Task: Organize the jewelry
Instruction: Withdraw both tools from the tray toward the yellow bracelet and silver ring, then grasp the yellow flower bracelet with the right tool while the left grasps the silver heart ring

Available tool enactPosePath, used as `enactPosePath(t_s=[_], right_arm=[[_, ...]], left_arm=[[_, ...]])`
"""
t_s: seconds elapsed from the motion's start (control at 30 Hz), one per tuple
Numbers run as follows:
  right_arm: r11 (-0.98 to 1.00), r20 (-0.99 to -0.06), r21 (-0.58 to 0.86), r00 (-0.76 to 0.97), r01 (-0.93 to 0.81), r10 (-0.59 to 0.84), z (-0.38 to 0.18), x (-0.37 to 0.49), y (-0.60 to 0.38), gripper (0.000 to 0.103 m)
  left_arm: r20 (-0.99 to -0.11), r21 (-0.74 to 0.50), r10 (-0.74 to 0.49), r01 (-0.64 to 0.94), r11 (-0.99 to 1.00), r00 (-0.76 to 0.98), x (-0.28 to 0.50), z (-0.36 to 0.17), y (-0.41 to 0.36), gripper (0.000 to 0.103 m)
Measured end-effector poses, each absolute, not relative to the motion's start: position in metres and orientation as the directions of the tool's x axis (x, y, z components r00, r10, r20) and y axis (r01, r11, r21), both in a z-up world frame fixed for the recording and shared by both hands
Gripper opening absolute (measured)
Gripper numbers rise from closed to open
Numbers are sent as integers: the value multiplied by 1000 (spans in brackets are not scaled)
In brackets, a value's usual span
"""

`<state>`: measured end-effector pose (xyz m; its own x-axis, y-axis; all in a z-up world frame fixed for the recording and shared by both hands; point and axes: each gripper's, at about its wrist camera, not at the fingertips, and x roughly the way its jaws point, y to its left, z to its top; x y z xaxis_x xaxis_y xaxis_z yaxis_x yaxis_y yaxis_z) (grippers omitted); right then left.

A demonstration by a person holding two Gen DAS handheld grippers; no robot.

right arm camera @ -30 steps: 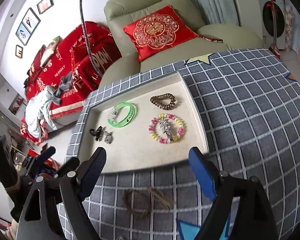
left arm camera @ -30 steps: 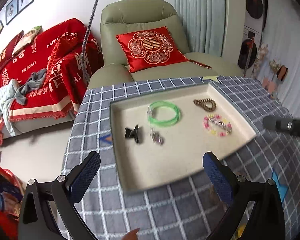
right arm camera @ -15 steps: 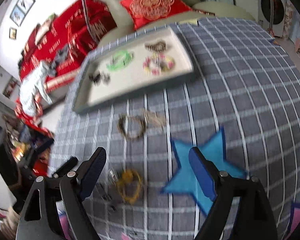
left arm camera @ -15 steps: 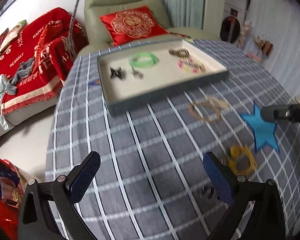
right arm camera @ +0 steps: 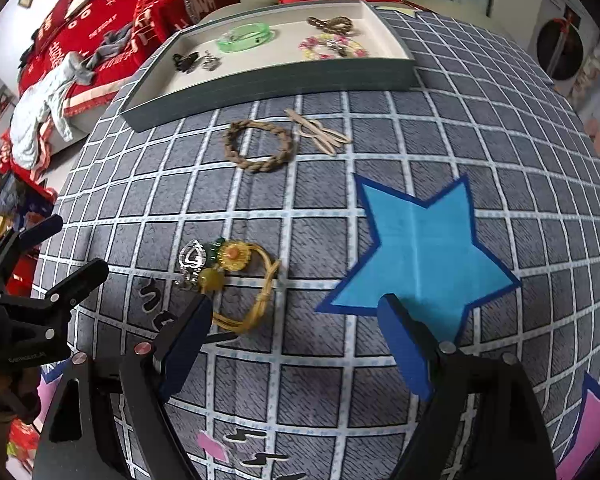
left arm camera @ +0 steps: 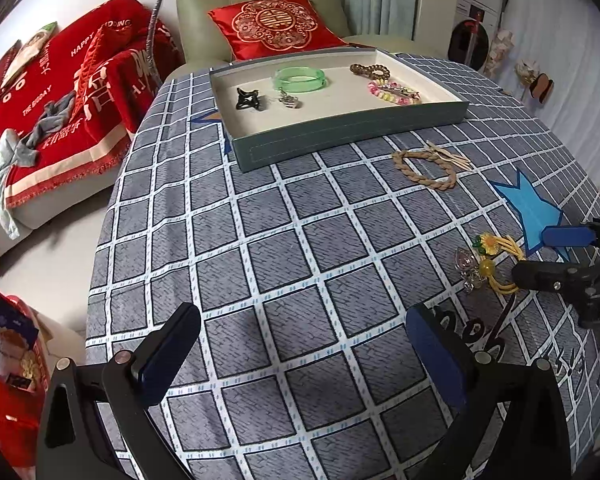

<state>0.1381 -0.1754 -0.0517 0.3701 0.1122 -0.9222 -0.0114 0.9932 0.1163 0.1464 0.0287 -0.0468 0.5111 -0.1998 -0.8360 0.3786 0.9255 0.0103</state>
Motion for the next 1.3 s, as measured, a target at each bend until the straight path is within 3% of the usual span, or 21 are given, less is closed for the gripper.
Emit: enactPosePath(t_s=[0.13, 0.33, 0.4, 0.47, 0.53, 0.63, 0.97, 1.0, 1.13, 1.23, 1.3], right_arm=[[995, -919, 78, 381, -63, 97, -50, 141, -160, 86], [991, -924, 28, 375, -134, 77, -58, 144, -141, 72], [988, -917, -26, 398, -155, 39, -59, 145, -135, 60], [986, -909, -23, 413, -164, 47, -58, 143, -134, 37], [987, -907, -24, 419, -156, 44, -56, 143, -137, 21], [991, -906, 1, 420, -131, 56, -56, 142, -147, 7], [996, -902, 38, 426, -81, 69, -55, 144, -169, 7], [996, -902, 41, 426, -78, 70, -55, 144, -171, 7], [996, -902, 69, 423, -62, 89, -55, 144, -180, 7], [995, -902, 85, 420, -61, 102, -55, 144, -182, 7], [995, -902, 81, 421, -63, 100, -55, 144, -182, 7]], left_arm=[[-836, 4, -197, 366, 931, 512, 147, -47, 32, 103], [-836, 0, -202, 369, 929, 510, 147, -46, 31, 103], [-837, -5, -208, 372, 928, 506, 147, -46, 28, 103], [-838, -16, -219, 379, 925, 500, 147, -46, 24, 103], [-838, -19, -229, 392, 920, 496, 146, -46, 18, 103], [-839, -23, -246, 419, 908, 486, 145, -46, 8, 103], [-854, -46, -312, 536, 843, 417, 142, -54, -42, 103], [-858, -44, -309, 542, 839, 409, 143, -55, -45, 95], [-859, -21, -300, 557, 831, 416, 144, -58, -57, 87], [-856, -22, -313, 575, 818, 412, 143, -56, -62, 70], [-852, -24, -325, 589, 808, 411, 143, -54, -66, 43]])
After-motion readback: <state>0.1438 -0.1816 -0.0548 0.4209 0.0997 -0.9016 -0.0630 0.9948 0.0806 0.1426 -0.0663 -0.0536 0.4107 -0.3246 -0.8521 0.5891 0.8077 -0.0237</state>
